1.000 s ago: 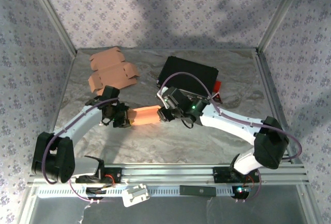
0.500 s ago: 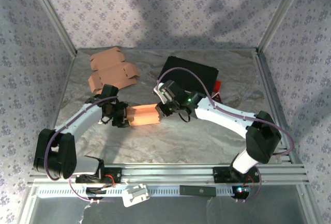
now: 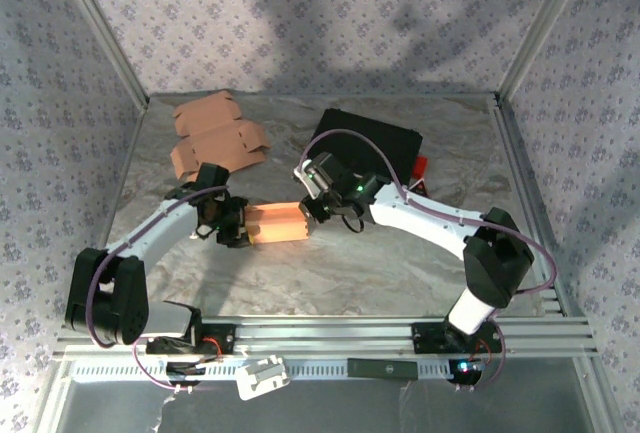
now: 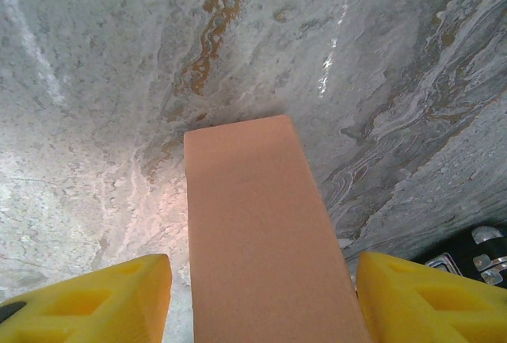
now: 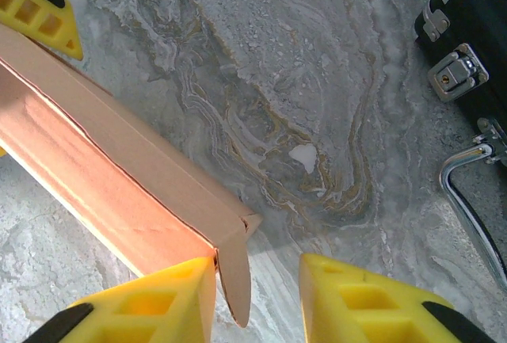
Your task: Fold the paper box
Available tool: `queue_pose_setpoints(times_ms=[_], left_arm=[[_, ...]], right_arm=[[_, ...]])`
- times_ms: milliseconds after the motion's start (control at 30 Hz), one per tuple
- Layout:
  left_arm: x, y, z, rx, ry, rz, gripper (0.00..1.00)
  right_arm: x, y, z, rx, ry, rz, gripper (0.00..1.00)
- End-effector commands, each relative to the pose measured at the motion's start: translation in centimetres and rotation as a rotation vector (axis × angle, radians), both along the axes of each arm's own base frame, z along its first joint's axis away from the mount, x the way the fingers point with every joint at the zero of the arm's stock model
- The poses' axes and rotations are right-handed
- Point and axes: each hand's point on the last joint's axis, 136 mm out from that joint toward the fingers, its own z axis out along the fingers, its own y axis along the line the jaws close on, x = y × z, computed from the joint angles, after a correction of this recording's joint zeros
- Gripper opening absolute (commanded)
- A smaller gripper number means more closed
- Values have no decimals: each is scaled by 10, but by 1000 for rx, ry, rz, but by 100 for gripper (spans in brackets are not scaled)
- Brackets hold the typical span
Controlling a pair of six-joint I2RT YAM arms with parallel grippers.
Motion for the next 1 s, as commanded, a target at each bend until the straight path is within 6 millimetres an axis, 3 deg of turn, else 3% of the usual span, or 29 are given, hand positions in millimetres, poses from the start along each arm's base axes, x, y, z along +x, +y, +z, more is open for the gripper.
queue_pose_setpoints(times_ms=[0, 233, 633, 867, 967], left_arm=[[-8, 8, -4, 36, 41, 4, 63], [-6, 7, 0, 33, 20, -3, 64], [-8, 4, 3, 21, 8, -15, 63], [-10, 6, 2, 28, 12, -10, 63], [-9, 6, 2, 31, 12, -9, 63]], right_arm=[[0, 1, 4, -4, 3, 1, 33], [0, 1, 5, -25, -8, -28, 19], [-6, 10, 12, -57, -12, -110, 10], [-14, 2, 10, -50, -11, -116, 30], [-17, 3, 15, 8, 12, -75, 34]])
